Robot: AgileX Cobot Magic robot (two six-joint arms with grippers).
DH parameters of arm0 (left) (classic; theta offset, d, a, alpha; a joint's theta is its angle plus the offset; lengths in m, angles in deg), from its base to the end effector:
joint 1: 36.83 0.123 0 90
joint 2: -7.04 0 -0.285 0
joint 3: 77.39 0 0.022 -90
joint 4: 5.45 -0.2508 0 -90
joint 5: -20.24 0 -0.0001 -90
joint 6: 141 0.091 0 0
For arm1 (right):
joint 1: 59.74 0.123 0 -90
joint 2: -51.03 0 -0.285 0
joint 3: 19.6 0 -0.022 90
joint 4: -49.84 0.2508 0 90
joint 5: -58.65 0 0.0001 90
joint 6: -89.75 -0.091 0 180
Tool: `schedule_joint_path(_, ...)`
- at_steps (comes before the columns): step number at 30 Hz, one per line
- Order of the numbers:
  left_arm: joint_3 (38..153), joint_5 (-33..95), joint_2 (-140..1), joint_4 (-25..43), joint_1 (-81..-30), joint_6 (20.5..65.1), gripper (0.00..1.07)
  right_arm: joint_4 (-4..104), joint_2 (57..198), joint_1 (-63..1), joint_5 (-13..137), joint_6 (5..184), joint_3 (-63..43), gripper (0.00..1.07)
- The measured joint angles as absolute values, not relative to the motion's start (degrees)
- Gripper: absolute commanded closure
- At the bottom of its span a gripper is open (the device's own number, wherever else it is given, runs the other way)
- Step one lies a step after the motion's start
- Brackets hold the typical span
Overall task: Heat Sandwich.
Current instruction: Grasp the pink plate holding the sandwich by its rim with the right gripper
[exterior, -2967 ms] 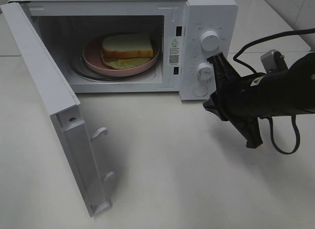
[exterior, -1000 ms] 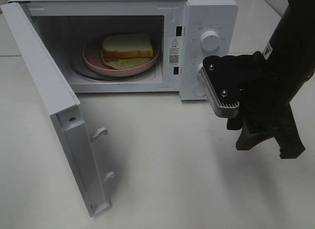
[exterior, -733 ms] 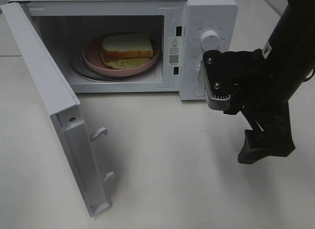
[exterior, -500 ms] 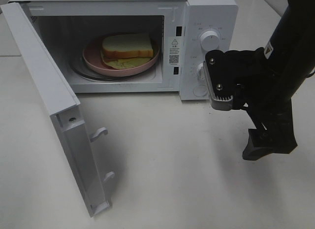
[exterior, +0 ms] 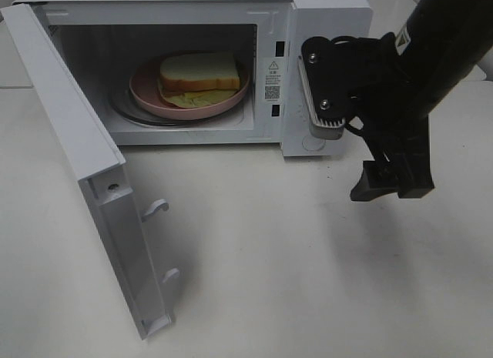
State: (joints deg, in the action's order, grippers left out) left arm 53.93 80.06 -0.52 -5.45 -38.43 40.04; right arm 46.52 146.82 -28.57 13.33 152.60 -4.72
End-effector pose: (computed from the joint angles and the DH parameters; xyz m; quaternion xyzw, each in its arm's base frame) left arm -0.0045 0.0001 0.2781 0.0195 0.8481 -0.0026 0.5295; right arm 0.2656 0.1563 0.2555 -0.7258 0.6552 -0.0802 0.1934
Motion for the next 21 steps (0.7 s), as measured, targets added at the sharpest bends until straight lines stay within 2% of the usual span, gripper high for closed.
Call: schedule_joint_path(21, 53.9, 80.1, -0.5, -5.5, -38.4, 40.0, 0.05, 44.2, 158.5, -22.6, 16.7, 153.7, -20.5, 0.20)
